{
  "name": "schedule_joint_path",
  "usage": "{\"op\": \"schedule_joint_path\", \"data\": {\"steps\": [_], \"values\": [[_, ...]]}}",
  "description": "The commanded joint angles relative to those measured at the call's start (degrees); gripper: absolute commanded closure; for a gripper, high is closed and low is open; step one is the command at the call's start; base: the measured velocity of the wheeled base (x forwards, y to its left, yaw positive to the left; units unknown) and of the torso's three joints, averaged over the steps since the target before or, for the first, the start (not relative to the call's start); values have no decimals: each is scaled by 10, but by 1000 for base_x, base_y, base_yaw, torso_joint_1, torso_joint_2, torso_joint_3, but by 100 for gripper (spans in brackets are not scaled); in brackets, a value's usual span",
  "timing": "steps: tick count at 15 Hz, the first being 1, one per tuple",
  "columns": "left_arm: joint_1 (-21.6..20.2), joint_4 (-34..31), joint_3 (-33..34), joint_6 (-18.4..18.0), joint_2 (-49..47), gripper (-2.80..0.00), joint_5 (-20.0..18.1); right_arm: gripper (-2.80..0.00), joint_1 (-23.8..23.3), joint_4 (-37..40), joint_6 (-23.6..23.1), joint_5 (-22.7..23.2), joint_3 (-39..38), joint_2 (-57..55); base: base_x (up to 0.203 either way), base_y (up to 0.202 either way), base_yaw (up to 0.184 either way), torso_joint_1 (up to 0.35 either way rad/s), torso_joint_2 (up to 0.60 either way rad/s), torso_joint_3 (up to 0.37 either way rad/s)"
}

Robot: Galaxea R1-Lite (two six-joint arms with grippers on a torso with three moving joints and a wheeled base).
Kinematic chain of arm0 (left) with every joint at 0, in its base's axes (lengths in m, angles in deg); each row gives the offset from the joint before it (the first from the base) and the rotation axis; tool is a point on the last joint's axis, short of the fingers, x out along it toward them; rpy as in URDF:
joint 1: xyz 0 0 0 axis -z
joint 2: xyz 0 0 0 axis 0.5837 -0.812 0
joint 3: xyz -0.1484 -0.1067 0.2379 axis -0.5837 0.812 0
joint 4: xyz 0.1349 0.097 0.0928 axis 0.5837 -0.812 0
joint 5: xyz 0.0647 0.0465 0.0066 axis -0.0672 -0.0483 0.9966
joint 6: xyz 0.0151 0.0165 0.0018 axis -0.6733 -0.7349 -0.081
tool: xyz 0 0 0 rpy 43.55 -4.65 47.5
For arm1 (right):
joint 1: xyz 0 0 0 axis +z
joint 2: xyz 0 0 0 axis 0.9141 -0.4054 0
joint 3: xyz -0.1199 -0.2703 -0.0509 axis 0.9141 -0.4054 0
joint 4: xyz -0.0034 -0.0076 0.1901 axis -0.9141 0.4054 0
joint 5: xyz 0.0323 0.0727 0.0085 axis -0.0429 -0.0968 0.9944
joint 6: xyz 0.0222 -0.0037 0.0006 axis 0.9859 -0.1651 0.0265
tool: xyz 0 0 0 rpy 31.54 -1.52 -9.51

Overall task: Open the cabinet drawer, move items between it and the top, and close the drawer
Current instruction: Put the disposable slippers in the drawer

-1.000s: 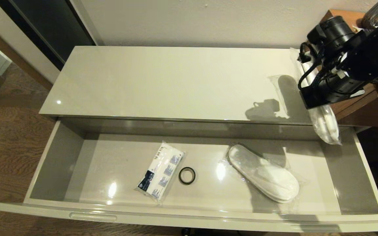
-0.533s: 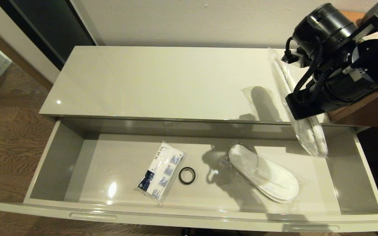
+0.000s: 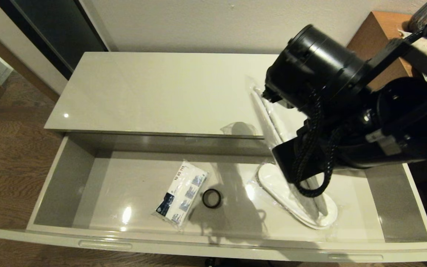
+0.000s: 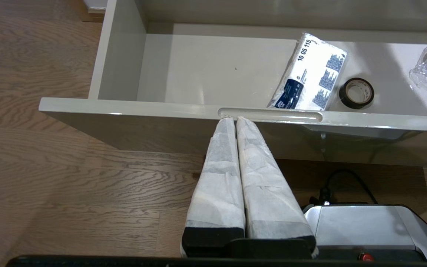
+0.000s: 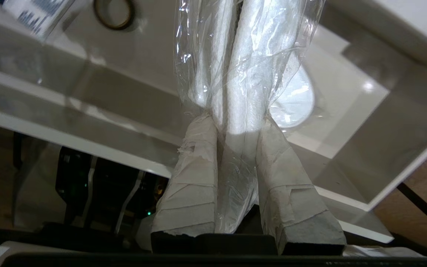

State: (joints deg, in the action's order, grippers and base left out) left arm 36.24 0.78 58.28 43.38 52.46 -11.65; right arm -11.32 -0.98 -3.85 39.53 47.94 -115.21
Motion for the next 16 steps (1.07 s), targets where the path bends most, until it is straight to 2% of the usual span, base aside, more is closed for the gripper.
{"op": "schedule_joint_path", "data": {"steps": [1, 6, 16], "values": [[0, 0, 0, 0, 0, 0, 0, 0, 19, -6, 8, -2, -3, -39, 0, 0, 0, 0, 0, 0], [0, 0, 0, 0, 0, 0, 0, 0, 25, -89, 1, 0, 12, -119, 0, 0, 0, 0, 0, 0], [0, 0, 0, 0, 0, 0, 0, 0, 28, -196, -3, 0, 18, -273, 0, 0, 0, 0, 0, 0]]}}
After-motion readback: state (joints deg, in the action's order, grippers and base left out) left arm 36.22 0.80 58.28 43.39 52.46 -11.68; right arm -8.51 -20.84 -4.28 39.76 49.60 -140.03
